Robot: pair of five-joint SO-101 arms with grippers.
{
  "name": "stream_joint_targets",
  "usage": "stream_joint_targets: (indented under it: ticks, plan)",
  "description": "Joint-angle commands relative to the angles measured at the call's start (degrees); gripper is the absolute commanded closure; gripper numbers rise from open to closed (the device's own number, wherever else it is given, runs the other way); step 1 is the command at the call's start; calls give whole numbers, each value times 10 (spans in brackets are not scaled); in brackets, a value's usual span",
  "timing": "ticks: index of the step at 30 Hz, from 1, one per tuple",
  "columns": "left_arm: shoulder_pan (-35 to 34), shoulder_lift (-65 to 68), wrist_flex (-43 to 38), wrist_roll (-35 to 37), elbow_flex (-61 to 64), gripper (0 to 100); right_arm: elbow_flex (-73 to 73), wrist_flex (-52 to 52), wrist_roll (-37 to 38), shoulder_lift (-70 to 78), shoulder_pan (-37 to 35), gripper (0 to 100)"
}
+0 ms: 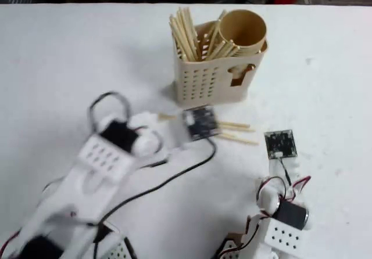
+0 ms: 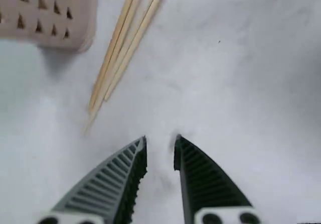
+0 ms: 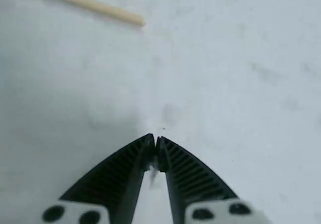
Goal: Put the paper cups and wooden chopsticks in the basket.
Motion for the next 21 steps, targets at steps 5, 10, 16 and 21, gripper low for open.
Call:
stream_joint_targets:
  ticks: [5,10,16,21]
  plan:
    - [50,251,-40,8,-181,890,68,44,7,-140,44,981]
    - [58,375,-51,6,-298,890,68,36,4,-129,42,981]
    - [54,487,-19,7,-427,851,68,37,4,-129,42,981]
    - [55,560,-4,7,-510,846,68,39,7,-129,42,981]
